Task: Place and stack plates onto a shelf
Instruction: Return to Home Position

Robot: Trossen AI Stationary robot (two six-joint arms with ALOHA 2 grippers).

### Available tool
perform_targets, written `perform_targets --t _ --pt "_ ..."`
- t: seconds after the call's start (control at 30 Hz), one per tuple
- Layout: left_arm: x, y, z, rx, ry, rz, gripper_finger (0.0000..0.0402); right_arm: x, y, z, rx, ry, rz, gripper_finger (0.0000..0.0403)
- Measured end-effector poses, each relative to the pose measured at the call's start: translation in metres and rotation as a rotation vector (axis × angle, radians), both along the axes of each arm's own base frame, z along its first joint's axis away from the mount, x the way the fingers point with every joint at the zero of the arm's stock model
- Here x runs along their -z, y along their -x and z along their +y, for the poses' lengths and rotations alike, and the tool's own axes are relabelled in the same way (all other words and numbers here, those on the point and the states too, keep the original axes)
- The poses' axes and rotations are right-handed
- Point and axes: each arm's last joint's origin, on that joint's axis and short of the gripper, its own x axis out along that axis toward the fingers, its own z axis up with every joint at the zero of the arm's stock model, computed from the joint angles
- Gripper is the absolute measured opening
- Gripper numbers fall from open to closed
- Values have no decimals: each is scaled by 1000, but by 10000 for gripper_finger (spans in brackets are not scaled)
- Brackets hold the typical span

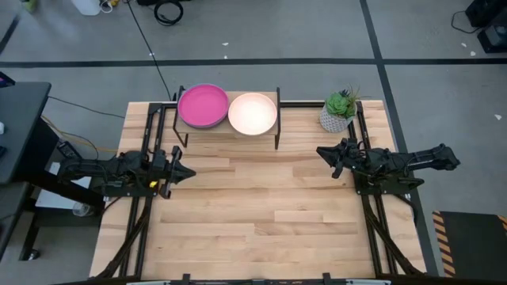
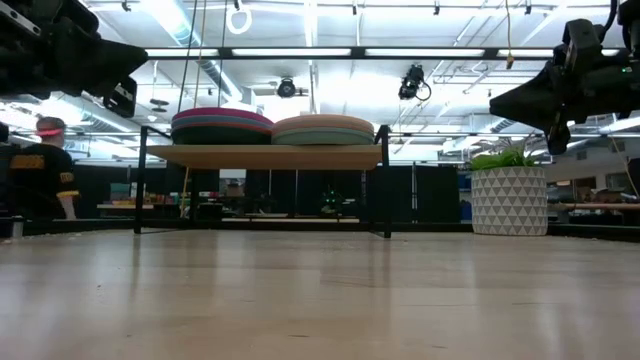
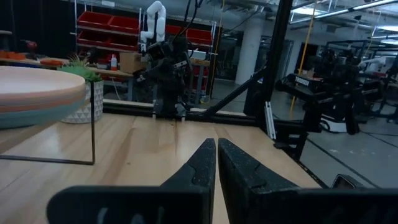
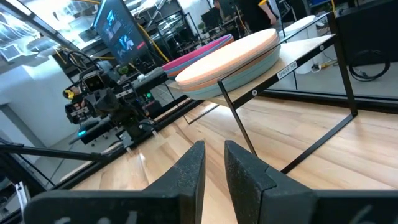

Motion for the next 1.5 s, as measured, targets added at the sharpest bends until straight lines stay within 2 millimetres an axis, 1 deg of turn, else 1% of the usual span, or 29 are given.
perform_targets --t 0.33,0.93,1.17,1.5 --pt "7 -1 0 -2 -10 68 25 0 0 0 -1 0 0 67" --pt "10 -2 0 -5 -19 111 25 0 0 0 -1 0 0 67" --pt "10 -2 0 -7 -84 102 25 0 0 0 -2 0 0 67" --pt "9 -2 0 -8 -100 94 25 0 0 0 -1 0 0 67"
